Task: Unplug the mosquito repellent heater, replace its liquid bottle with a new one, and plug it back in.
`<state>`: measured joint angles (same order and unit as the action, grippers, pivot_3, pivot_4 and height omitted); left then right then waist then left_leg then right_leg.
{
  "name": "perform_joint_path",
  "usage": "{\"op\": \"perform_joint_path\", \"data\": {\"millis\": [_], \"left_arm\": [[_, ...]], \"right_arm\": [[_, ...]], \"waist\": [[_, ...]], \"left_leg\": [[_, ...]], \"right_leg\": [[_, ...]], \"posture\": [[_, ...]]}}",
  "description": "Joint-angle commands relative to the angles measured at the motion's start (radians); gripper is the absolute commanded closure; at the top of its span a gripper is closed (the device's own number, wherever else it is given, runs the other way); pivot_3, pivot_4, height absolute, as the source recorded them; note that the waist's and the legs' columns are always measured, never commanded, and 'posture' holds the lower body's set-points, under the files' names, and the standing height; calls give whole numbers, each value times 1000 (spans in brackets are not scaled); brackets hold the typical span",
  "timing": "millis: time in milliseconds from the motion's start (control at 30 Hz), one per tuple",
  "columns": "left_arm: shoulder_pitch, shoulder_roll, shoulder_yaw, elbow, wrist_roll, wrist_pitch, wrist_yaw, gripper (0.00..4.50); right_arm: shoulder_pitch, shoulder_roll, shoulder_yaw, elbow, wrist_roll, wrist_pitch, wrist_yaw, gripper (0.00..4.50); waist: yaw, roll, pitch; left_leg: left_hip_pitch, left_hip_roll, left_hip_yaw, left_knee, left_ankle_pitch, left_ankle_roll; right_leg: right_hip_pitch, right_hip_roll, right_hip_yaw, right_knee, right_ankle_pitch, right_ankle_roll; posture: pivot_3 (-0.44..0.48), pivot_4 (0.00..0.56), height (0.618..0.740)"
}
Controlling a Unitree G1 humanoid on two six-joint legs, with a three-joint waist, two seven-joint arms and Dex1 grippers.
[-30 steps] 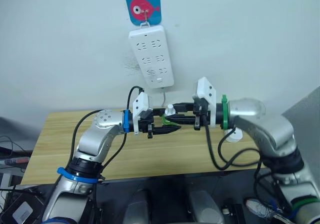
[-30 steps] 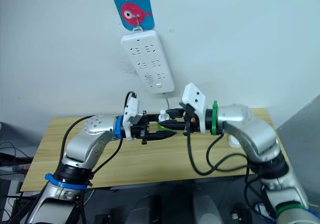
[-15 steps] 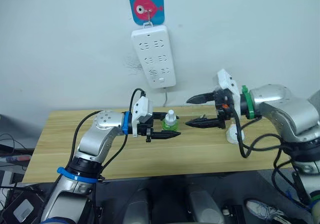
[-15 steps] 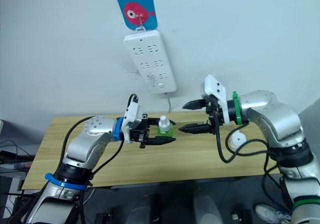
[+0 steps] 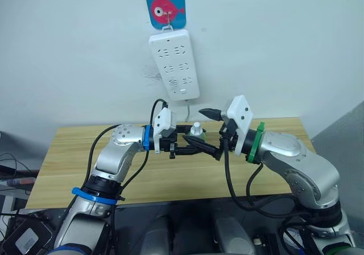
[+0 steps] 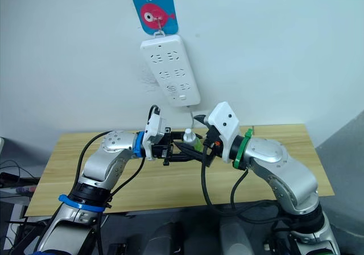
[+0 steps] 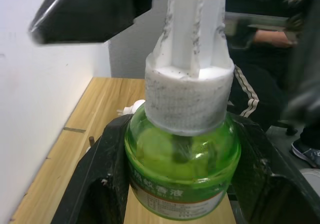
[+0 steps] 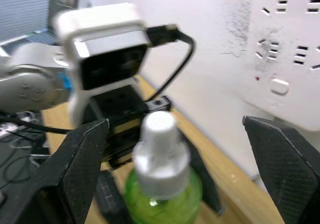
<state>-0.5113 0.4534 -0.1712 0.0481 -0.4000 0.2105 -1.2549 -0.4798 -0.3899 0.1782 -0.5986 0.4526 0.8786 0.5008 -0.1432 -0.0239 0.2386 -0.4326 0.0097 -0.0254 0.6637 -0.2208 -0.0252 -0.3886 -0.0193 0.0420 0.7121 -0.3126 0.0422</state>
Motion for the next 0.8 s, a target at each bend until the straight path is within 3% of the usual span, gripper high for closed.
{"op": "perform_joint_path", "data": {"millis": [33, 200, 367, 667, 800], "left_arm": [[-14, -6, -1, -49, -8, -3, 3, 2219], [-7, 3, 9, -73, -12, 18, 14, 2219], [-5, 13, 16, -80, -12, 27, 17, 2219], [-13, 8, 8, -98, -12, 43, 25, 2219], [-11, 5, 6, -107, -12, 48, 29, 2219]], "right_arm": [[-23, -49, -79, 8, 25, -25, 40, 0], [-1, -223, -144, 15, 84, -7, 170, 0], [16, -293, -175, -35, 186, 35, 237, 0], [-80, -79, -15, -6, 126, 30, 56, 0], [-102, -51, 1, 51, 72, -6, 31, 0]], "waist": [[0, 0, 0], [1, 0, 0], [0, 0, -1], [-12, 0, -4], [-7, 0, -4]], "left_leg": [[0, 0, 0, 0, 0, 0], [0, 1, -1, 0, 0, 0], [0, 1, 0, 0, 0, 0], [0, 2, -1, 0, 0, 0], [0, 0, -1, 0, 0, 0]], "right_leg": [[0, 0, 0, 0, 0, 0], [0, 0, -1, 0, 0, 0], [0, 0, 0, 0, 0, 0], [0, 1, 0, 1, 0, 0], [0, 0, 0, 1, 0, 0]], "posture": [[-230, 163, 740], [-228, 162, 740], [-228, 161, 740], [-225, 161, 740], [-221, 162, 740]]}}
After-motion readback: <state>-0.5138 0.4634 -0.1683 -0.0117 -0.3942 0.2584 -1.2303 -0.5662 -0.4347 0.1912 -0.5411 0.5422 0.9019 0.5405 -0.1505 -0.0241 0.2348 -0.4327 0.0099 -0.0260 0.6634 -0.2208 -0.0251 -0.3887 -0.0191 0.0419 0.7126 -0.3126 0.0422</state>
